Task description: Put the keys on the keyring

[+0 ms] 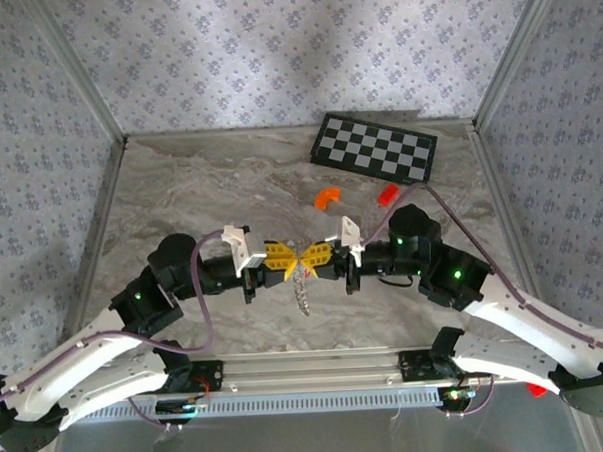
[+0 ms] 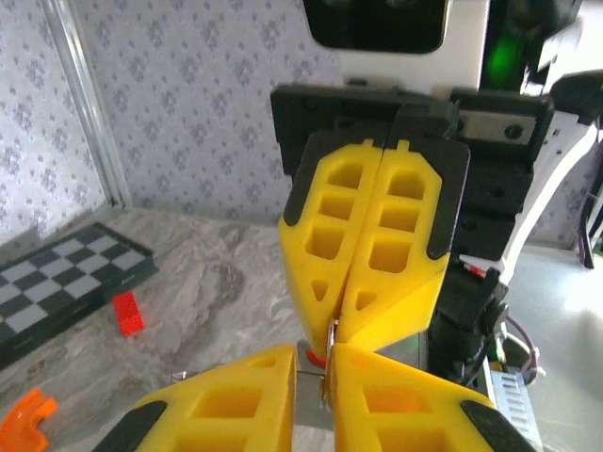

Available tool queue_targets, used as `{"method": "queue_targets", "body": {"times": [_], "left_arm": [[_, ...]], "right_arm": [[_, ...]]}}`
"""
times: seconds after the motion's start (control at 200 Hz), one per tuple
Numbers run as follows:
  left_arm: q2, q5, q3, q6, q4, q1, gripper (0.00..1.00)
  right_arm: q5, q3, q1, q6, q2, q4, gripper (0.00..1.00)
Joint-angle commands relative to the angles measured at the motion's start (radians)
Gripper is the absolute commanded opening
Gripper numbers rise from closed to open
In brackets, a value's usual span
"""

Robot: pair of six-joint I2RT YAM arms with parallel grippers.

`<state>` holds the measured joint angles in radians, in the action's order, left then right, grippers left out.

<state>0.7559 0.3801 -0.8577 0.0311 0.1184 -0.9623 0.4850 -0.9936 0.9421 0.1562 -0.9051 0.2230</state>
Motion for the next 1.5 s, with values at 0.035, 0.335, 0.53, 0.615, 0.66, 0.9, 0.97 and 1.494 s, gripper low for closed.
{"method": "queue_targets", "body": {"times": [0.035,0.335,0.53,0.615,0.66,0.9,0.97,1.494], "left_arm": [[0.02,-0.02,-0.096,0.074,0.236,0.003,0.19],[0.064,-0.027,-0.157,0.125,0.297,0.004,0.22],[0.096,-0.014,-0.158,0.113,0.282,0.004,0.22],[0.088,-0.01,-0.143,0.1,0.252,0.004,0.22],[0.085,-0.01,-0.141,0.093,0.243,0.004,0.22],[0.07,-0.035,-0.138,0.069,0.26,0.004,0.26],[0.063,-0.041,-0.136,0.066,0.268,0.004,0.26],[0.117,-0.051,-0.111,0.04,0.209,0.004,0.27]], "right_arm": [[-0.034,-0.131,-0.001,0.157,-0.056,0.277,0.0],[-0.08,-0.261,0.019,0.234,-0.116,0.433,0.0],[-0.123,-0.293,0.054,0.254,-0.159,0.48,0.0],[-0.13,-0.298,0.06,0.258,-0.169,0.478,0.0],[-0.134,-0.301,0.063,0.26,-0.173,0.476,0.0],[-0.196,-0.299,0.066,0.262,-0.171,0.472,0.0],[-0.209,-0.295,0.065,0.264,-0.166,0.472,0.0],[-0.186,-0.275,0.066,0.253,-0.145,0.405,0.0]]}}
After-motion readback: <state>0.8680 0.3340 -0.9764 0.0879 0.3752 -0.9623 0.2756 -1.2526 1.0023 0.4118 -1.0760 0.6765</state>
